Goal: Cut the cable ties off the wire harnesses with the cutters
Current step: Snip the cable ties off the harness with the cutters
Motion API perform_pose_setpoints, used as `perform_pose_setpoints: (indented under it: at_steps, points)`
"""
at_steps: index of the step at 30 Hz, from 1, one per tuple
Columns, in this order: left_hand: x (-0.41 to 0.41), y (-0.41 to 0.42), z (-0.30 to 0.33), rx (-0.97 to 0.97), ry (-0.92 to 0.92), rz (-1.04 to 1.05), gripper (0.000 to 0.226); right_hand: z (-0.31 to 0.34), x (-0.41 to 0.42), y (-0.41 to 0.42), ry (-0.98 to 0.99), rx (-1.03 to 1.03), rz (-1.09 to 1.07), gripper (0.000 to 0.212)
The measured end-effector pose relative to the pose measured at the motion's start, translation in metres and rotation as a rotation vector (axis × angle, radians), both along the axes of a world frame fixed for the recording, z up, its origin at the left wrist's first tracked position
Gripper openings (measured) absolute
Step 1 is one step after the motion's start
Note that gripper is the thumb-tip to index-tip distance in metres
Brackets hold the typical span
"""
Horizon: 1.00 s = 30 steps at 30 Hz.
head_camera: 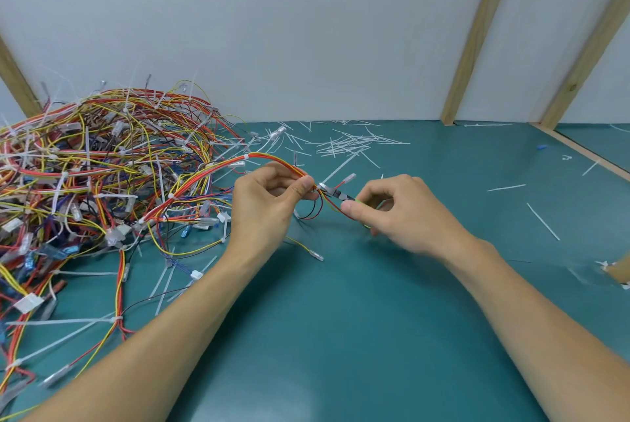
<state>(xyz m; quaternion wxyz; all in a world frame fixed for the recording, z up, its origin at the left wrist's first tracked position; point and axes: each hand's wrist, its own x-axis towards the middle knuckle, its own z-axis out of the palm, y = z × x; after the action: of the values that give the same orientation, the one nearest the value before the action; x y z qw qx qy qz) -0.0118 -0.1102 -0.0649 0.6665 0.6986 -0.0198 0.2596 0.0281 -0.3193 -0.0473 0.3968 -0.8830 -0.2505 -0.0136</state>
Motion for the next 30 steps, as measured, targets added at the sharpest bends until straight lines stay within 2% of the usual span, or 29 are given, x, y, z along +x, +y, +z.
perform_pose_setpoints:
  at_steps: [11, 18, 21, 25, 30]
  points:
    - [-0.001, -0.001, 0.001, -0.004, 0.001, -0.003, 0.011, 0.003, -0.003, 0.0, -0.098, -0.063, -0.062, 0.043]
    - [-0.001, -0.002, 0.0, 0.008, 0.007, -0.014, 0.011, 0.003, -0.001, 0.001, -0.094, -0.084, -0.069, 0.045]
    - [0.0, -0.002, 0.0, -0.006, 0.002, -0.006, 0.009, 0.001, -0.002, 0.003, -0.082, 0.008, -0.102, 0.044]
    - [0.001, 0.0, -0.002, -0.009, 0.02, 0.023, 0.008, 0.001, 0.004, 0.003, -0.017, 0.252, -0.238, 0.039]
    - [-0.001, 0.002, 0.0, -0.058, 0.029, 0.059, 0.007, 0.006, 0.013, -0.005, 0.065, 0.428, -0.357, 0.043]
